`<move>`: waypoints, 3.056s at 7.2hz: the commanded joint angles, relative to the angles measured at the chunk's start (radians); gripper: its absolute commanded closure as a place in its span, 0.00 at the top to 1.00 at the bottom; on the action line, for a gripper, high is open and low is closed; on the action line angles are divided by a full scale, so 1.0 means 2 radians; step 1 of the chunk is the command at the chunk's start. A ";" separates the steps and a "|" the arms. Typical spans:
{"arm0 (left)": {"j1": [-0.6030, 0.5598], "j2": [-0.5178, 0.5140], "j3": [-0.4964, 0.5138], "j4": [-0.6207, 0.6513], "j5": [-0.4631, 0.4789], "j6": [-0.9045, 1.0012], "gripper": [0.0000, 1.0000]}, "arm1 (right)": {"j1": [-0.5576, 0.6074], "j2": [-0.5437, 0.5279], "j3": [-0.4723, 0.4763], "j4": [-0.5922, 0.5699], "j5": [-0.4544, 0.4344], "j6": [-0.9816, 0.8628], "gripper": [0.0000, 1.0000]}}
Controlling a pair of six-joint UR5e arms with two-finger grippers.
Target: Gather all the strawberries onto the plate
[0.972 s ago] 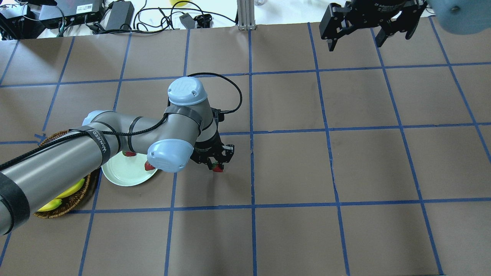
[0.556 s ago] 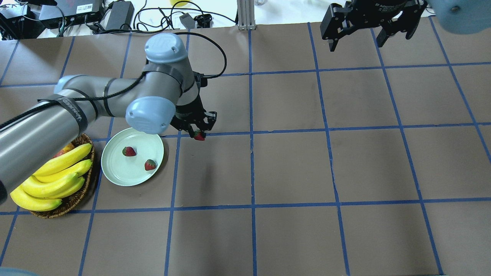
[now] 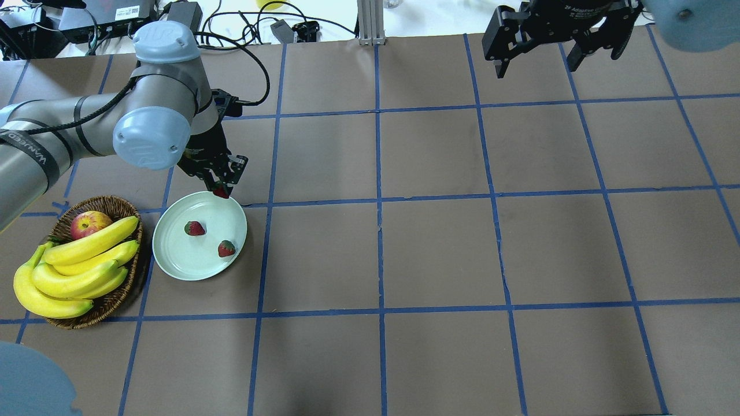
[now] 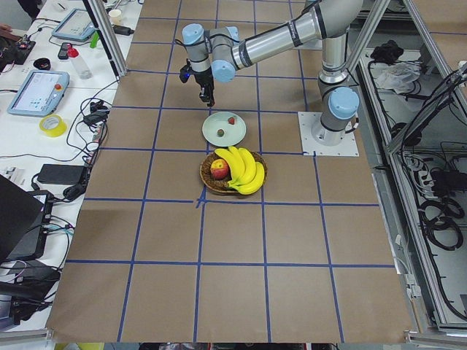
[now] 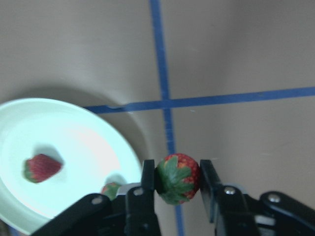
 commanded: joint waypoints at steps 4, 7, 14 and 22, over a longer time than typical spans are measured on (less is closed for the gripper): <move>0.038 -0.006 -0.044 0.006 0.009 0.009 1.00 | 0.000 -0.002 0.000 0.000 0.000 0.000 1.00; 0.032 0.012 -0.002 -0.008 0.007 0.009 1.00 | 0.000 -0.002 0.000 0.000 0.000 0.000 1.00; 0.026 0.116 0.108 -0.111 -0.087 -0.062 1.00 | 0.000 -0.003 0.004 -0.001 0.000 0.002 1.00; -0.022 0.149 0.135 -0.178 -0.091 -0.068 1.00 | 0.000 -0.004 0.004 -0.001 0.001 0.001 1.00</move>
